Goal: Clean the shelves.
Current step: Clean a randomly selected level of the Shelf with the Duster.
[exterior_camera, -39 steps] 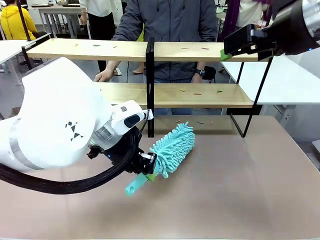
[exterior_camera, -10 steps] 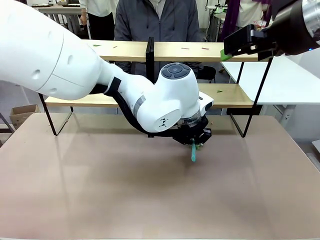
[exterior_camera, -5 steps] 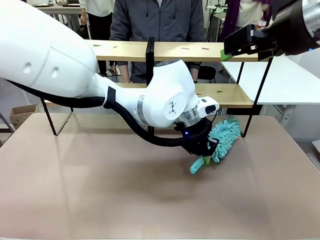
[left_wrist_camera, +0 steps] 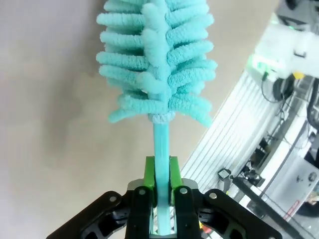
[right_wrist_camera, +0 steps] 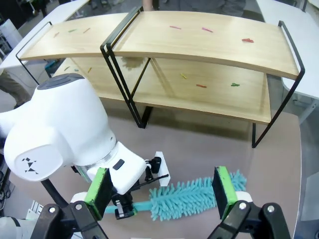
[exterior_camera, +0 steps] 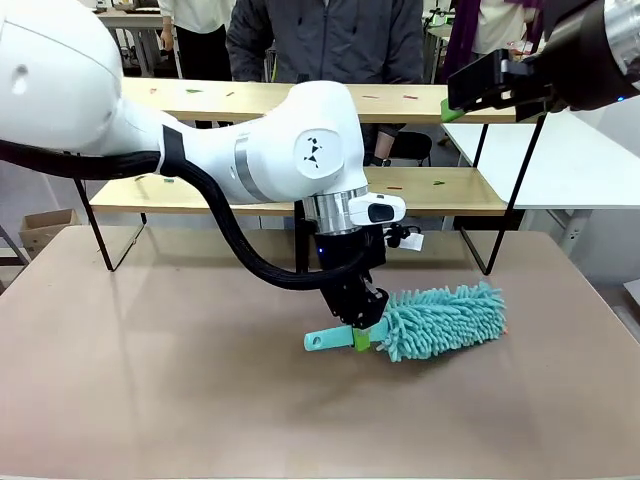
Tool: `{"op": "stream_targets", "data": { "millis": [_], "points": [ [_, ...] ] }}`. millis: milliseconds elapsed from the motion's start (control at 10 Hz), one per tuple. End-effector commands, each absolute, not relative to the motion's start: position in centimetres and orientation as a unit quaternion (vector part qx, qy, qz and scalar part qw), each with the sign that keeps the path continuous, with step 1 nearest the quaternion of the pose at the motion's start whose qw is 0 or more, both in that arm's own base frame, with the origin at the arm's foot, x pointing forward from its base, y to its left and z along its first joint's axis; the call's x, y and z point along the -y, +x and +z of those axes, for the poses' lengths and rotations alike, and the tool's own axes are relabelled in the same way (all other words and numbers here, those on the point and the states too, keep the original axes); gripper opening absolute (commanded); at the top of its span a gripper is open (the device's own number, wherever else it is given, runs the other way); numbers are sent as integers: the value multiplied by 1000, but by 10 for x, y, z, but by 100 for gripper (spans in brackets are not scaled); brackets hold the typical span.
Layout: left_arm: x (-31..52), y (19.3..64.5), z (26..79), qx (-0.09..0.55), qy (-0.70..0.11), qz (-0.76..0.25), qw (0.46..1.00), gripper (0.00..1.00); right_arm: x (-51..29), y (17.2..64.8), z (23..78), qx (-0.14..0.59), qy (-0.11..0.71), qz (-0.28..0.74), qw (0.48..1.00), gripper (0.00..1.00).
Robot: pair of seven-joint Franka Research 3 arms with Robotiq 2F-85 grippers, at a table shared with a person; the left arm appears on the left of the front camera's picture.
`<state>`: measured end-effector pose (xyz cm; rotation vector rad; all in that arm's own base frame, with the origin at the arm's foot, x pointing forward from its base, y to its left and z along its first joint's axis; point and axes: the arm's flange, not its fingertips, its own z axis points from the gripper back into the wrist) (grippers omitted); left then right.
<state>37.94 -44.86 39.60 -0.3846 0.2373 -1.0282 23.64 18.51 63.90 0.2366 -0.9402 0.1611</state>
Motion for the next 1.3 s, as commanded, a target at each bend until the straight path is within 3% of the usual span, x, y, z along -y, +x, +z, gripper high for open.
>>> {"op": "stream_targets", "data": {
  "millis": [0, 500, 800, 900, 1000, 1200],
  "points": [
    [436, 361, 404, -85, -234, -512, 822, 13, -185, 237, 638, 452, 115, 77, 881, 100],
    [366, 300, 436, -44, -268, -597, 755, 13, -185, 237, 638, 452, 115, 77, 881, 100],
    [340, 266, 418, 53, -222, -566, 792, 13, -185, 237, 638, 452, 115, 77, 881, 100],
    [324, 256, 419, 64, -233, -589, 771, 13, -185, 237, 638, 452, 115, 77, 881, 100],
    [316, 250, 420, 95, -256, -532, 801, 13, -185, 237, 638, 452, 115, 77, 881, 100],
    [305, 236, 410, 69, -224, -572, 786, 13, -185, 237, 638, 452, 115, 77, 881, 100]
  ]
}}
